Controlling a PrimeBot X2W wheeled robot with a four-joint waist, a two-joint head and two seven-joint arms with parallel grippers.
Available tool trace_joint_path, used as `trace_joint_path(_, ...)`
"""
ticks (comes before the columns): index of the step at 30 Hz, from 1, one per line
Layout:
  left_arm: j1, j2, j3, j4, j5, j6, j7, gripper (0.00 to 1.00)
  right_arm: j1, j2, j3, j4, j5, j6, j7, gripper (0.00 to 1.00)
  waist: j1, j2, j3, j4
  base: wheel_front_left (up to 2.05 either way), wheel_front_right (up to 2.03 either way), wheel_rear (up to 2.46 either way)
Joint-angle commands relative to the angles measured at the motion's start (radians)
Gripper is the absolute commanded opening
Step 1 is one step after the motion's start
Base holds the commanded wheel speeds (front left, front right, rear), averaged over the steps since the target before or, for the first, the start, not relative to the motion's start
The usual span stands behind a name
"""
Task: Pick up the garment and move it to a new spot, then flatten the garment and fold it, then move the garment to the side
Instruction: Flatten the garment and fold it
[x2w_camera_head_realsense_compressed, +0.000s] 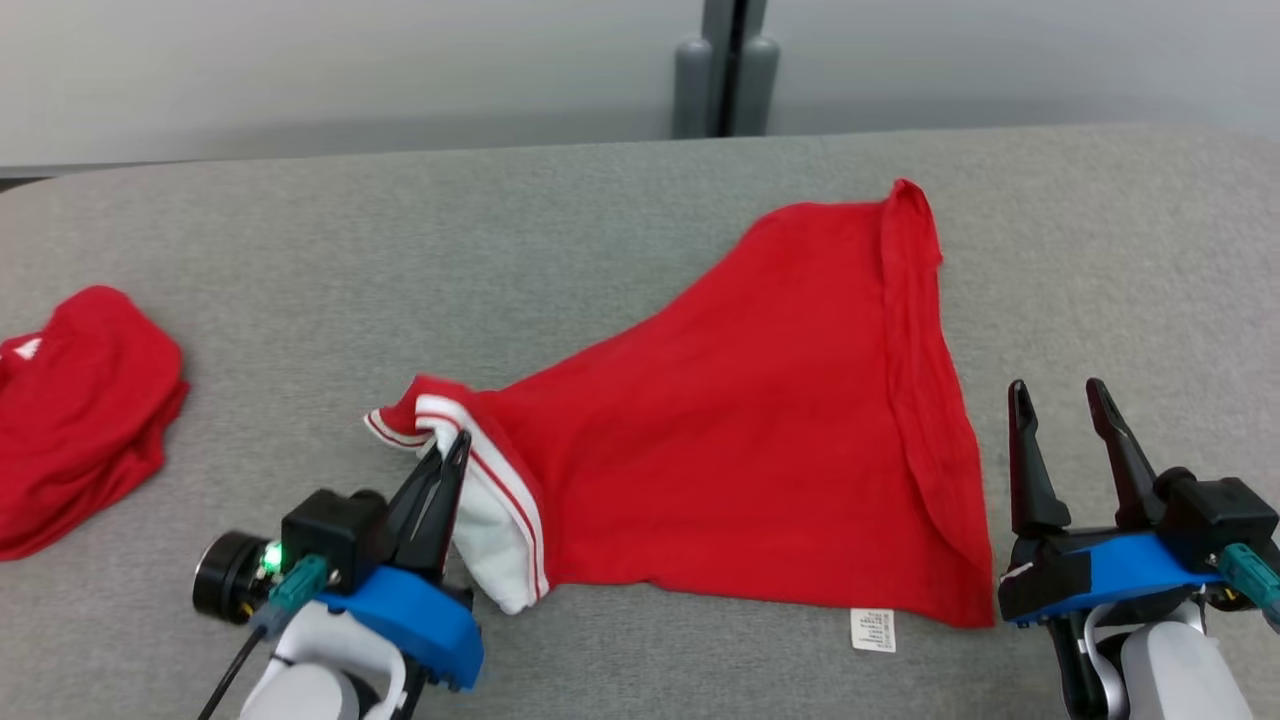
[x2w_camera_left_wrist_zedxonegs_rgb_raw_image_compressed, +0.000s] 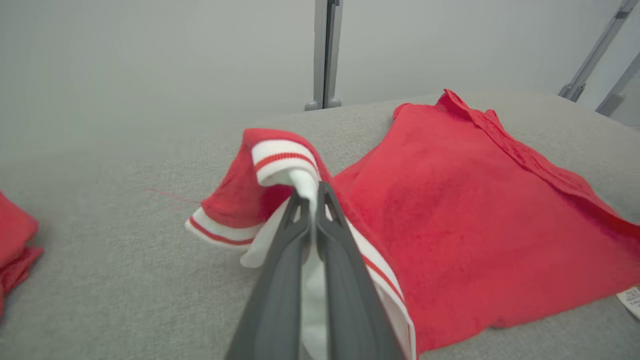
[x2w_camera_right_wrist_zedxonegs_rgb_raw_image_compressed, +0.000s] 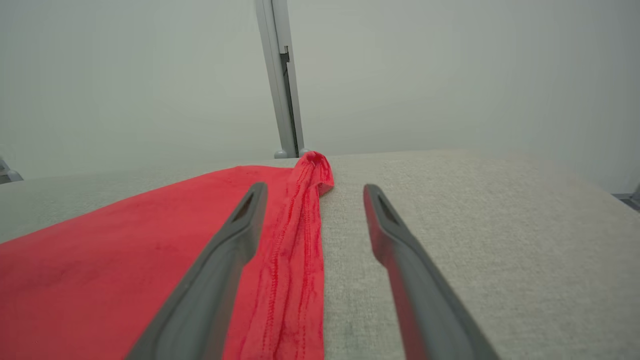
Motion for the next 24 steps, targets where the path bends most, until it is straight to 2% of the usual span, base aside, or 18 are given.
trace_joint_path(1,-0.030,-0.003,-0.003,0.007,0.008,-0.009,-0.005,0.00,-0.013,-0.001,0.000,0.001,0.005,0.000,-0.004,1.00,0.0000,0.0000,0.008,-0.012,0.00,0.00,0.00)
trace_joint_path(10,-0.204,-0.065,-0.067,0.152,0.039,-0.085,-0.021,0.00,-0.048,-0.001,-0.001,0.008,0.012,0.000,-0.004,1.00,0.0000,0.0000,0.065,-0.102,0.00,0.00,0.00)
trace_joint_path(16,-0.265,-0.115,-0.106,0.299,0.041,-0.128,-0.060,0.00,-0.051,-0.002,-0.007,0.014,0.016,0.000,-0.004,1.00,0.0000,0.0000,0.077,-0.124,0.00,0.00,0.00)
trace_joint_path(17,-0.270,-0.122,-0.111,0.322,0.041,-0.132,-0.072,0.18,-0.050,-0.001,-0.008,0.017,0.016,0.000,-0.004,1.00,0.0000,0.0000,0.075,-0.124,0.00,0.00,0.00)
trace_joint_path(18,-0.273,-0.130,-0.115,0.344,0.044,-0.136,-0.084,0.82,-0.049,-0.002,-0.010,0.020,0.015,0.000,-0.004,1.00,0.0000,0.0000,0.072,-0.122,0.00,0.00,0.00)
trace_joint_path(19,-0.278,-0.139,-0.116,0.360,0.046,-0.135,-0.102,1.00,-0.047,-0.001,-0.013,0.023,0.014,0.000,-0.004,1.00,0.0000,0.0000,0.067,-0.118,0.00,0.00,0.00)
trace_joint_path(24,-0.278,-0.162,-0.116,0.402,0.053,-0.128,-0.188,1.00,-0.034,-0.001,-0.019,0.033,0.008,0.000,-0.004,1.00,0.0000,0.0000,0.034,-0.086,0.00,0.00,0.00)
